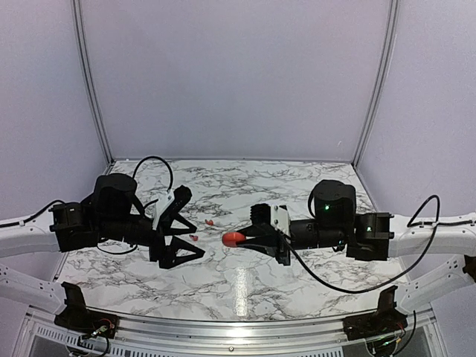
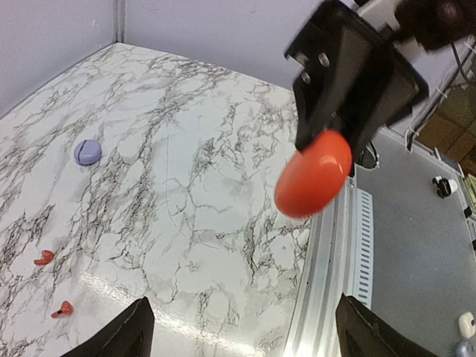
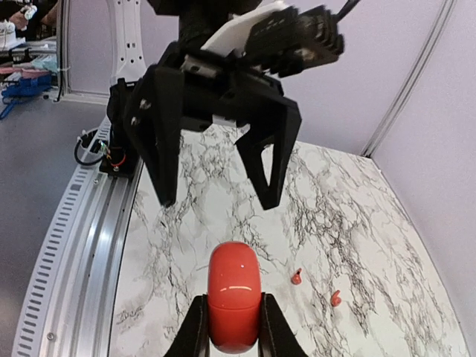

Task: Insert the wireless bluetooth earbuds into the charging case
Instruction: Pass from the right arm to the left

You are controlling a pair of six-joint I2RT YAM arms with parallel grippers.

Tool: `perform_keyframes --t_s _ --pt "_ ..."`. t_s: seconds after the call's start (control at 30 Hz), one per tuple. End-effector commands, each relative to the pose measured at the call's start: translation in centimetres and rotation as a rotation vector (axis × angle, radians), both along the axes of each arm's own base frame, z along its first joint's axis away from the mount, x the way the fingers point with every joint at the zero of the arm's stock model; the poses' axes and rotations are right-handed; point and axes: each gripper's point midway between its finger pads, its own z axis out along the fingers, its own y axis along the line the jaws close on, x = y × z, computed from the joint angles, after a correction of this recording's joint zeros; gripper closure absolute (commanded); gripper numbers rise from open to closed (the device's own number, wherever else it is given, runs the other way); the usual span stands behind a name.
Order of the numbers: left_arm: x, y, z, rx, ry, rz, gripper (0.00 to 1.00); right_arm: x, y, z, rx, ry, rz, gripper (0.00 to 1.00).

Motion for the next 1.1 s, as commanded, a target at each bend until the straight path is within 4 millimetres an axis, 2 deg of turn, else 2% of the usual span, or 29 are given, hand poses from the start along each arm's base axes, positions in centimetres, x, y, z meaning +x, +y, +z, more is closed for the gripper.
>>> perform_keyframes --t_s 0.0,0.3,0.63,0.87,1.07 --pt "-0.9 -1.3 4.1 -0.109 -0.244 -0.057 0.16 -1.0 0.5 4.1 0.133 0.073 0.062 1.0" --pt "-2.7 -3.4 4.9 -0.066 -0.382 -0.13 0.34 -1.5 0.5 5.3 0.169 0.099 0.09 1.0" --pt "-3.3 -5.6 5.2 -0.05 -0.375 -0.138 0.47 -1.7 0.7 5.2 0.168 0.105 0.101 1.0" --pt "-3.1 -5.7 5.3 -0.046 -0.376 -0.12 0.62 -1.7 0.6 5.2 0.167 0.102 0.104 1.0" --pt "-3.1 -5.6 5.2 -0.048 -0.369 -0.118 0.78 -1.7 0.7 5.1 0.161 0.102 0.101 1.0"
